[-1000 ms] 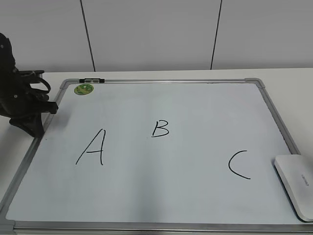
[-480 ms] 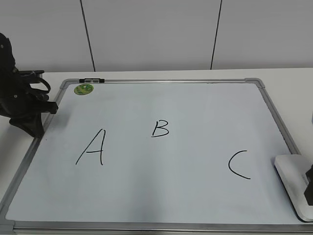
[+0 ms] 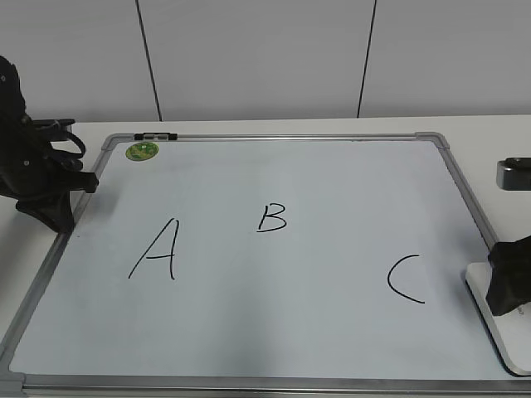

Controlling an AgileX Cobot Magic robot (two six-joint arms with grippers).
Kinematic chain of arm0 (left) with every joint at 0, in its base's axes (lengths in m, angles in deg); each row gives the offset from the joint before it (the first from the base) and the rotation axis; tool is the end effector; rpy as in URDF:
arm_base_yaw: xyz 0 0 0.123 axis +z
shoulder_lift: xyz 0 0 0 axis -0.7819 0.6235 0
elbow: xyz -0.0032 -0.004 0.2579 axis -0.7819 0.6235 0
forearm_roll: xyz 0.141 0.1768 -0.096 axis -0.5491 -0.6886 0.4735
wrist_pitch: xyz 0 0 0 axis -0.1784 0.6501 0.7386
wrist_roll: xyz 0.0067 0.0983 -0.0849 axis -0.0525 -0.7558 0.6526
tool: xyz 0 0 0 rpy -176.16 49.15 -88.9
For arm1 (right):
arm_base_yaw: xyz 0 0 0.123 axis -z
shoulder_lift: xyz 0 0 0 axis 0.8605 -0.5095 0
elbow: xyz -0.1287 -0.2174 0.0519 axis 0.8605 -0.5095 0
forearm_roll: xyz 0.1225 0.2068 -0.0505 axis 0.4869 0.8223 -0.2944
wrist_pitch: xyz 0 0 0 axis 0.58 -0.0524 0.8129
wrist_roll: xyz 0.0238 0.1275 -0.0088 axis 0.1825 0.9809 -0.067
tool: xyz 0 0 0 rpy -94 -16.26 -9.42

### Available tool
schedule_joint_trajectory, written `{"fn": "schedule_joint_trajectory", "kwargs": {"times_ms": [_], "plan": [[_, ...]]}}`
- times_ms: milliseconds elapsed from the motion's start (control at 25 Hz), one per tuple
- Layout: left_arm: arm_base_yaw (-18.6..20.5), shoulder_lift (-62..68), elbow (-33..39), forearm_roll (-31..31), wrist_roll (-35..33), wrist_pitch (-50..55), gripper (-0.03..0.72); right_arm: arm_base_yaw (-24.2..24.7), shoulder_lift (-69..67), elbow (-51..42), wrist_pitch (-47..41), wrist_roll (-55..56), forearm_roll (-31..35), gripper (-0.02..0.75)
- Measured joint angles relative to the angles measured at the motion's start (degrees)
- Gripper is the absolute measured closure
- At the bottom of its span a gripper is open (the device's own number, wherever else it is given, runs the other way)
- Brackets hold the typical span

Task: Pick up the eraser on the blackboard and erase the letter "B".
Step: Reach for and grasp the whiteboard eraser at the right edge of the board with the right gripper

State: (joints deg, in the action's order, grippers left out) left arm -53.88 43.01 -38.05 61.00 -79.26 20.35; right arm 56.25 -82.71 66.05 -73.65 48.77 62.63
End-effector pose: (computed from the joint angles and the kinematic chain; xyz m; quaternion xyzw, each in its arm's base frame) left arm 0.4011 -0.0243 0.0706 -0.0094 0.9984 -0.0298 0.0476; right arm 0.2488 0.0211 0.1339 -0.0302 0.9976 0.0304 0.0551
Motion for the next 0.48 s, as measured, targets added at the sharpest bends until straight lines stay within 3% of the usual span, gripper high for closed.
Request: {"fn": "schedule_joint_trajectory", "kwargs": {"times_ms": [480], "plan": [[0.0, 0.0, 0.0, 0.0, 0.0, 0.0, 0.669, 0.0, -7.39, 2.73, 0.77, 5.03, -2.45, 0.064]]}}
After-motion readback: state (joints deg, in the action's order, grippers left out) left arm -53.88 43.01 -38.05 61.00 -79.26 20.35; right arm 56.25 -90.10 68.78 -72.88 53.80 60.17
